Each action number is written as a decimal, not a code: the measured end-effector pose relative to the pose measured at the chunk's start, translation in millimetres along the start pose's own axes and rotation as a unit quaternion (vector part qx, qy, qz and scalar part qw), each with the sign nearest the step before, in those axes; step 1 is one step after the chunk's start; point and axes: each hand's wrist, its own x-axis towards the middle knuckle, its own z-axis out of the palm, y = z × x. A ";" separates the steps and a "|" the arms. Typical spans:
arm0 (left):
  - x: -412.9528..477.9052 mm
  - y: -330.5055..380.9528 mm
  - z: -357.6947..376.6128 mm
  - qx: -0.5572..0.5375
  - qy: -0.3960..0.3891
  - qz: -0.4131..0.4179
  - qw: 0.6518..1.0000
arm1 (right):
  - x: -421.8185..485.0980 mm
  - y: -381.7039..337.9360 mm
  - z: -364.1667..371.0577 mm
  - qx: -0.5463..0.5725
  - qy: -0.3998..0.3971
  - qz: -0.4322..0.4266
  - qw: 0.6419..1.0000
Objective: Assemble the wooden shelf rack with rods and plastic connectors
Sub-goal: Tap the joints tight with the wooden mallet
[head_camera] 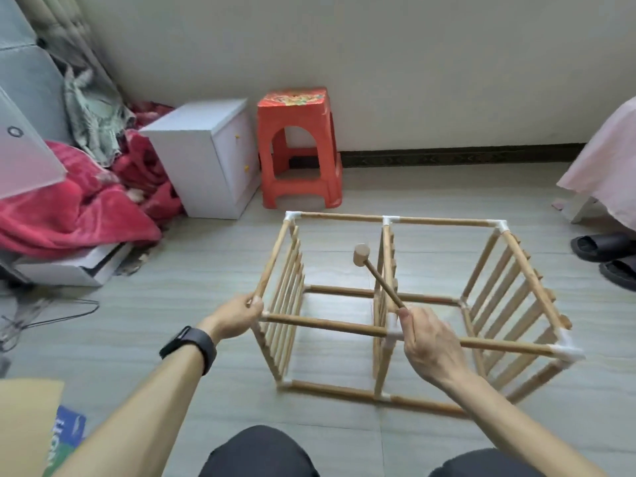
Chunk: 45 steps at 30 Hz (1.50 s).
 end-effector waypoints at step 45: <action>28.3 39.3 138.7 -0.084 0.093 0.129 0.984 | -21.3 -23.2 -37.5 -0.047 -0.133 -0.100 0.985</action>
